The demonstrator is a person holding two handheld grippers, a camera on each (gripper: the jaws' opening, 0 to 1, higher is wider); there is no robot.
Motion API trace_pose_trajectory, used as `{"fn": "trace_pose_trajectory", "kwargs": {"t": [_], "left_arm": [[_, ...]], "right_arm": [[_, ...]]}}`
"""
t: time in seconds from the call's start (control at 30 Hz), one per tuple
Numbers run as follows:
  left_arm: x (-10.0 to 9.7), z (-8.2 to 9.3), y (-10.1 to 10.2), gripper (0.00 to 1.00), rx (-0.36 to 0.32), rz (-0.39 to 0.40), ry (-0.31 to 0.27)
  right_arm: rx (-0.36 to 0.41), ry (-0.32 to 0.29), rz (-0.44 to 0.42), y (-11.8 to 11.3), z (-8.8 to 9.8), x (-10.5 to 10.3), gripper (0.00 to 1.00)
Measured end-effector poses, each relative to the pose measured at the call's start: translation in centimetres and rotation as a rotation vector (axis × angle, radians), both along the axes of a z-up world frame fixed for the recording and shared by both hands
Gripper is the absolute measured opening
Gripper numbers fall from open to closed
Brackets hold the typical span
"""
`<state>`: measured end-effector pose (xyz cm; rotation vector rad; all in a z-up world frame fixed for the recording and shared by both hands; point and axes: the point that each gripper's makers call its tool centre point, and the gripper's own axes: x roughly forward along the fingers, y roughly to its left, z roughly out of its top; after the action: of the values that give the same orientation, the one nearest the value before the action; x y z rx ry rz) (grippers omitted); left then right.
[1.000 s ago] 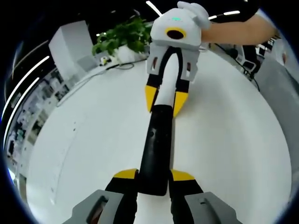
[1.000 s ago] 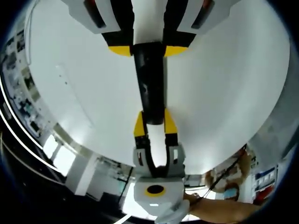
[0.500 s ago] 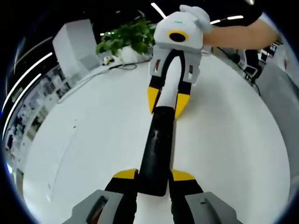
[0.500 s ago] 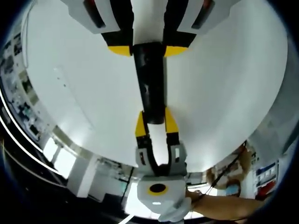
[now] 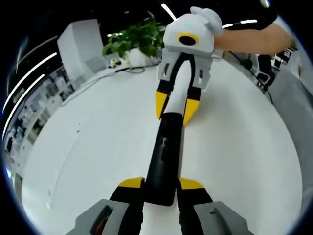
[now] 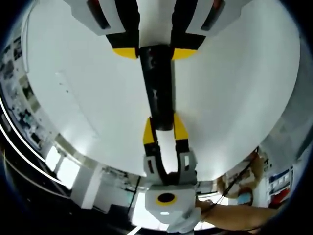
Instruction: Press the specified remote control buttons in sequence, fully releasing each button before pressing the next.
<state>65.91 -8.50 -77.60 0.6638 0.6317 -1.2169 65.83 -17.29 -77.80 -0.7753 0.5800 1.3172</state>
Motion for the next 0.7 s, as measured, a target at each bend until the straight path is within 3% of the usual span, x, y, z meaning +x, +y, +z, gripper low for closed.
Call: {"fn": "trace_pose_trajectory", "kwargs": {"t": [0.7], "left_arm": [[0.25, -0.19, 0.19, 0.26, -0.048, 0.021, 0.036]], "right_arm": [[0.010, 0.047, -0.008, -0.04, -0.15, 0.05, 0.21]]}}
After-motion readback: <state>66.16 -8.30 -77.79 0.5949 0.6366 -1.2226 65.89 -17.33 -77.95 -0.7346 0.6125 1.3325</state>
